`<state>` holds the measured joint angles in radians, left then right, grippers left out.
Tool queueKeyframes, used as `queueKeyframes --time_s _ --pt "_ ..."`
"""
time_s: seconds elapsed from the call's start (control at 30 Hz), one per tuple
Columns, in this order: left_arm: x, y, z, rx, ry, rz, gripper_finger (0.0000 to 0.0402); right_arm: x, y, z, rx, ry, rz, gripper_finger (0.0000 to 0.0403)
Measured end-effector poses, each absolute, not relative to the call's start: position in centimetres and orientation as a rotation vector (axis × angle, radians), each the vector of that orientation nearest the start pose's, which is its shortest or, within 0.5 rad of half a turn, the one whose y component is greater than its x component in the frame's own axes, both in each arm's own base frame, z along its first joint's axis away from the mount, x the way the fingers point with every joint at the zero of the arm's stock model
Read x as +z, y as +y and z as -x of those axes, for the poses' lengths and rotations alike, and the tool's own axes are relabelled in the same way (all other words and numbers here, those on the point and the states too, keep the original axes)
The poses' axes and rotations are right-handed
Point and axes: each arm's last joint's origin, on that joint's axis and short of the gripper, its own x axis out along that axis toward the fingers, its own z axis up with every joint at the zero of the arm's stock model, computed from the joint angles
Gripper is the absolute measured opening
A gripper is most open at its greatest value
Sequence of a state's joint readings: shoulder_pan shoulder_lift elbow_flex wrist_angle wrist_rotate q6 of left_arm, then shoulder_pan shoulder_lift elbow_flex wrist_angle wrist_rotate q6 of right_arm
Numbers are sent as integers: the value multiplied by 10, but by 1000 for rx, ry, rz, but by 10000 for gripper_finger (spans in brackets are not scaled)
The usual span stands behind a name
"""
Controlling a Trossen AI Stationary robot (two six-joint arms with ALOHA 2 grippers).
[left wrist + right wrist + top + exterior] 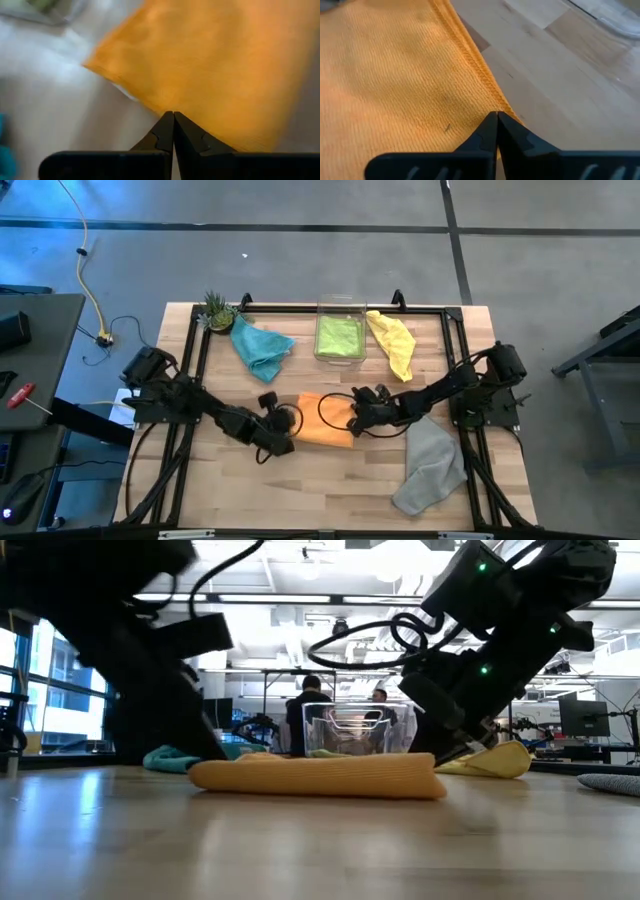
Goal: Fold microfiber towels
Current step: Fold the orange microfiber cloth
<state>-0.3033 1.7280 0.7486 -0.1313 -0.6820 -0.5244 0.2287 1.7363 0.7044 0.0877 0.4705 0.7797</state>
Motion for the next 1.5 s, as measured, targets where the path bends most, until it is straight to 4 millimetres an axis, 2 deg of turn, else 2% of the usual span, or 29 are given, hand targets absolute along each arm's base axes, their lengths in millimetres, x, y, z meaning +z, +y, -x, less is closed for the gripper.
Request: queueKeyframes --time_s 0.13,0.37,0.5,0.67,0.97,1.17,1.4,1.5 --pt "119 -48 -284 579 876 -95 0 109 58 -290 -533 740 -396 5" --pt "129 -26 -296 525 808 8 0 109 63 -289 -512 748 -359 5" --pt "115 -8 -297 444 745 79 0 109 64 -289 -489 757 -336 5" --pt "103 13 -287 499 735 130 0 109 65 -289 -467 766 -323 5" --pt "96 15 -278 524 756 105 0 109 51 -292 -483 774 -304 5" --pt "99 20 -280 526 732 50 0 115 53 -292 -449 767 -318 5" --pt "118 23 -278 515 686 21 0 132 55 -290 -422 721 -314 5" --pt "132 16 -276 462 646 27 0 132 53 -290 -420 726 -293 5"
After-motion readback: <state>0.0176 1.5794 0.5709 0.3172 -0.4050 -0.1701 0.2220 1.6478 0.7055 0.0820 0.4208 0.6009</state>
